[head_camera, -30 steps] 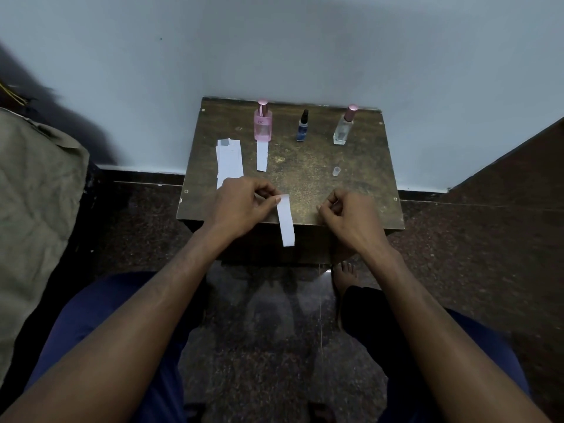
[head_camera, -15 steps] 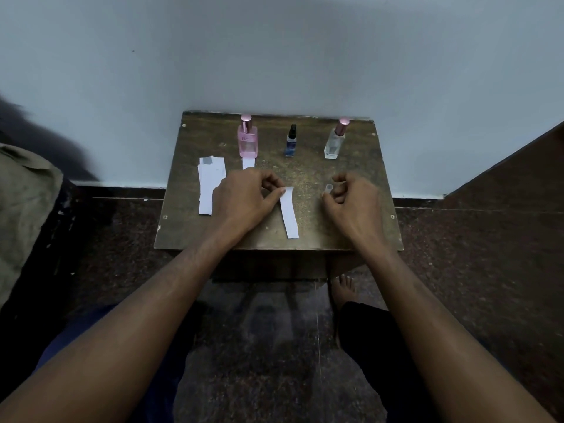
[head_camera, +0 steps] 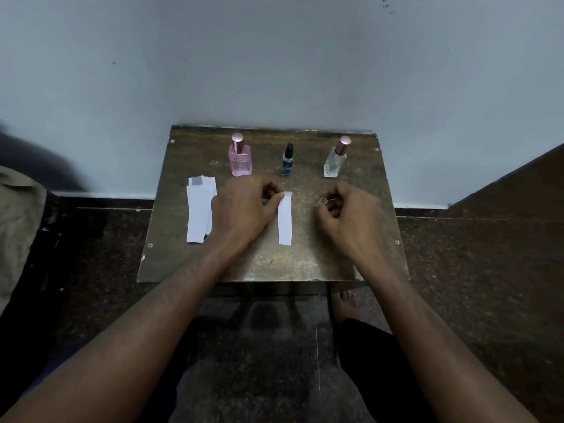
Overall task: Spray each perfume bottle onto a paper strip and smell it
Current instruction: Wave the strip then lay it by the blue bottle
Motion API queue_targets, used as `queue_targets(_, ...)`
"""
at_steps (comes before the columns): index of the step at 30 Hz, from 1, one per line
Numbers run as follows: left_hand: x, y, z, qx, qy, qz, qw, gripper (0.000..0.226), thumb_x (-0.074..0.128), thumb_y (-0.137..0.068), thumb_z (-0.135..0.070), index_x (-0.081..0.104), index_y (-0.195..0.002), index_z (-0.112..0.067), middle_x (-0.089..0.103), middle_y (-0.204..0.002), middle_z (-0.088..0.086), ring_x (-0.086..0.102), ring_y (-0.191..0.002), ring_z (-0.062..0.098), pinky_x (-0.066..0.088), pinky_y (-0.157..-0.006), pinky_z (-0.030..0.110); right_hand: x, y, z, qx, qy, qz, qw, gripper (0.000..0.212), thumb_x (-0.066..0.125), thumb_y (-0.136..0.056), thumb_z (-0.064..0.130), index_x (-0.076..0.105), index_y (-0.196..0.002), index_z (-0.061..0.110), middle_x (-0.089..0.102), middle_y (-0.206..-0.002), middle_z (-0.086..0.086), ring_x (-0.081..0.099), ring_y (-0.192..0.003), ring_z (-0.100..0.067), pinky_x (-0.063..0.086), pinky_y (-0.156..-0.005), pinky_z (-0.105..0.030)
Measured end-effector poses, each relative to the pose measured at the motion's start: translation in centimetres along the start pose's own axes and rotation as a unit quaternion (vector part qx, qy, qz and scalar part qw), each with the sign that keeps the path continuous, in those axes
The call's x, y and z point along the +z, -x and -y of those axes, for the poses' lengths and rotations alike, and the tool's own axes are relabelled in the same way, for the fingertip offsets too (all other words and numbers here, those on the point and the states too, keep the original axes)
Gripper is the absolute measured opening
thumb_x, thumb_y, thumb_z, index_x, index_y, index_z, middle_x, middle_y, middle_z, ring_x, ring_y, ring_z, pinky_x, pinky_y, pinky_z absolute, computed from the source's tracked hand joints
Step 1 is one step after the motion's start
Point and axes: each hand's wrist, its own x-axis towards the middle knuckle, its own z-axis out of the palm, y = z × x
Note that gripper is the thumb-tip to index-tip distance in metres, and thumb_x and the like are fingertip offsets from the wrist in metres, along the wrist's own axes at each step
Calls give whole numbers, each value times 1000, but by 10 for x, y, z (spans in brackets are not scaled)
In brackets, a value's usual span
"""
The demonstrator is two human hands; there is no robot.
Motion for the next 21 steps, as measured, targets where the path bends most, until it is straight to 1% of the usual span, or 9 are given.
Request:
queue_targets(3, 3, -3, -5, 5, 6, 5, 1000, 20, 75, -95, -43, 81, -111, -32, 80, -101, -13, 72, -92, 7, 56, -72, 28, 1, -5, 4, -25, -25, -14, 999, 15, 76, -92, 17, 79, -107, 17, 72, -85, 12, 65, -73, 8, 53, -71, -6)
queue_targets(6, 2, -3, -9, 6, 25, 0, 1000, 21, 76, -96, -35, 81, -113, -25, 80, -102, -8, 72, -89, 8, 52, -73, 24, 4, -7, 9, -60, -46, -36, 996, 23, 78, -92, 16, 80, -115, 17, 71, -94, 10, 66, -79, 5, 60, -75, -18)
queue_targets(10, 1, -4, -16, 11, 72, -47, 996, 26, 79, -95, -25, 77, -119, -15, 79, -93, -1, 69, -77, 7, 59, -74, 28, 5, -14, 22, -75, -96, -90, 988, 23, 79, -93, 16, 76, -115, 17, 72, -90, 10, 68, -78, 0, 56, -73, -11)
queue_targets(11, 2, -4, -18, 9, 83, -58, 995, 32, 80, -94, -24, 75, -124, -14, 79, -90, -1, 66, -74, 3, 59, -74, 23, 7, -17, 27, -73, -113, -103, 986, 19, 80, -92, 16, 74, -109, 15, 71, -88, 11, 69, -77, -1, 56, -72, -11)
queue_targets(13, 6, -7, -21, 5, 107, -67, 992, 49, 80, -94, -23, 67, -140, -9, 78, -92, -2, 58, -73, -5, 46, -73, 1, 10, -22, 35, -68, -142, -127, 979, 14, 81, -89, 14, 71, -100, 14, 71, -85, 10, 69, -76, -4, 57, -71, -16)
queue_targets(15, 11, -12, -24, 12, 138, -71, 988, 59, 80, -94, -19, 59, -147, -4, 78, -103, 4, 58, -77, -5, 36, -72, -7, 15, -27, 41, -69, -158, -144, 974, 11, 79, -89, 12, 73, -98, 14, 73, -86, 9, 70, -77, -6, 60, -72, -24)
queue_targets(17, 14, -19, -26, 27, 169, -79, 982, 58, 79, -94, -16, 58, -146, -2, 75, -108, 4, 61, -77, -2, 41, -74, -4, 20, -32, 45, -71, -163, -155, 972, 10, 78, -91, 12, 75, -100, 14, 74, -90, 8, 69, -79, -6, 60, -73, -28)
queue_targets(19, 17, -27, -26, 45, 194, -86, 976, 51, 77, -96, -16, 62, -142, -3, 67, -108, -3, 61, -74, -2, 49, -77, 4, 24, -36, 49, -74, -157, -162, 971, 12, 76, -94, 12, 77, -106, 14, 73, -95, 6, 69, -82, -5, 60, -75, -28)
queue_targets(21, 21, -37, -26, 52, 200, -83, 975, 43, 73, -100, -24, 65, -140, -8, 66, -116, -8, 62, -78, -2, 48, -79, 5, 27, -41, 51, -84, -156, -163, 971, 16, 75, -97, 11, 79, -112, 13, 73, -100, 2, 70, -85, -5, 60, -78, -26)
